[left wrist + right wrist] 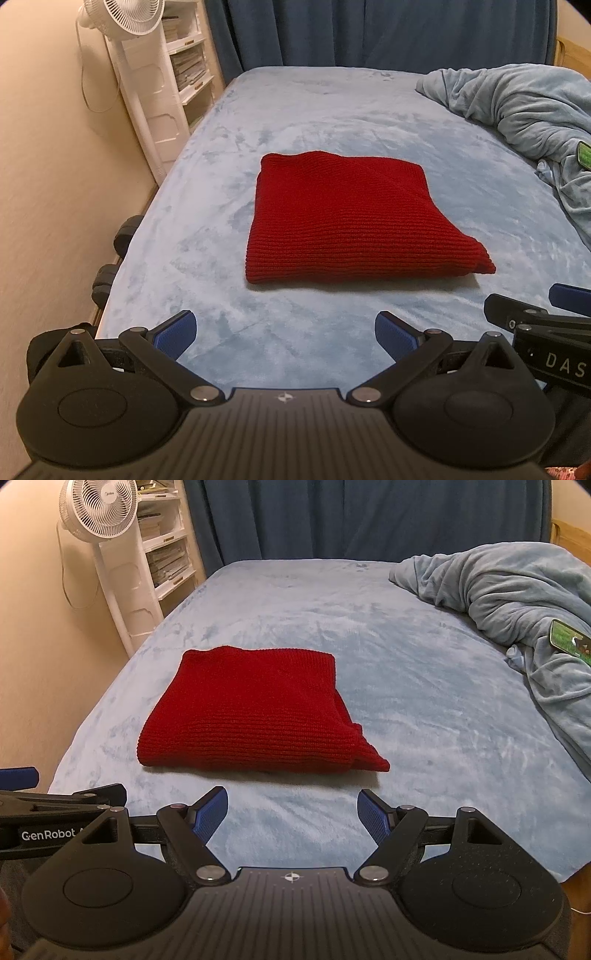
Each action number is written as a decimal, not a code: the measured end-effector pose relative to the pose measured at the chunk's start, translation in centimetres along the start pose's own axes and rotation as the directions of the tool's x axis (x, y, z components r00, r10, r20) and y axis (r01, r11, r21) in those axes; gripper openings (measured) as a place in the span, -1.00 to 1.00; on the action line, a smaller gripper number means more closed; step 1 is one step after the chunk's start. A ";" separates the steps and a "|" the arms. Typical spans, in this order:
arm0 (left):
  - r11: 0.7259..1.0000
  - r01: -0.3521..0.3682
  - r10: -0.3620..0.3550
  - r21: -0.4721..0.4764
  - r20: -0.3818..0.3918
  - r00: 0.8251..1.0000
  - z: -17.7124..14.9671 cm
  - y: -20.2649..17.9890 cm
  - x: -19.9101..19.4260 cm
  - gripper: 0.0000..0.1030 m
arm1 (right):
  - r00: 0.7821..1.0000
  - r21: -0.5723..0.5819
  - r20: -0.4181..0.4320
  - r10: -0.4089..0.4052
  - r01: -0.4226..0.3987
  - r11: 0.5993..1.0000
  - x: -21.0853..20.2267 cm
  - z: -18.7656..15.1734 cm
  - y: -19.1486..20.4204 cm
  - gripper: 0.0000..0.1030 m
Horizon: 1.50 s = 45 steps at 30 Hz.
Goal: Fold small clothes
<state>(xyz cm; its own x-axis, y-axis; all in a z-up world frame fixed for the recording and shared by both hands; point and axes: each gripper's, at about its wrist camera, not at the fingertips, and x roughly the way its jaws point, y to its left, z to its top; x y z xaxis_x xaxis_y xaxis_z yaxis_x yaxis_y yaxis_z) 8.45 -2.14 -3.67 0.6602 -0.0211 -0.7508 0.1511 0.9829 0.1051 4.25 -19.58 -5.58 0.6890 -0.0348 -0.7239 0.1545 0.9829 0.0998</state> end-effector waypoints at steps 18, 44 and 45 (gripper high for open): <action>1.000 0.009 -0.009 0.005 -0.007 1.000 -0.3 0.1 0.2 0.99 | 1.000 -0.004 -0.010 0.008 -0.008 1.000 0.1 -0.1 -0.2 0.53; 1.000 0.002 -0.002 0.008 -0.005 1.000 -0.2 0.2 0.0 0.99 | 1.000 -0.009 -0.013 0.009 -0.009 1.000 0.1 -0.3 -0.2 0.53; 1.000 0.002 -0.002 0.008 -0.005 1.000 -0.2 0.2 0.0 0.99 | 1.000 -0.012 -0.015 0.010 -0.010 1.000 0.1 -0.3 -0.2 0.53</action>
<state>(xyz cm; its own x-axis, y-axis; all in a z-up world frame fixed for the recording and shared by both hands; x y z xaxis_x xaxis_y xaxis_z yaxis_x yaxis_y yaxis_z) 8.28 -1.87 -3.77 0.6565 -0.0227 -0.7540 0.1589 0.9813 0.1088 4.08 -19.77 -5.85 0.6801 -0.0223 -0.7328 0.1394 0.9852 0.0993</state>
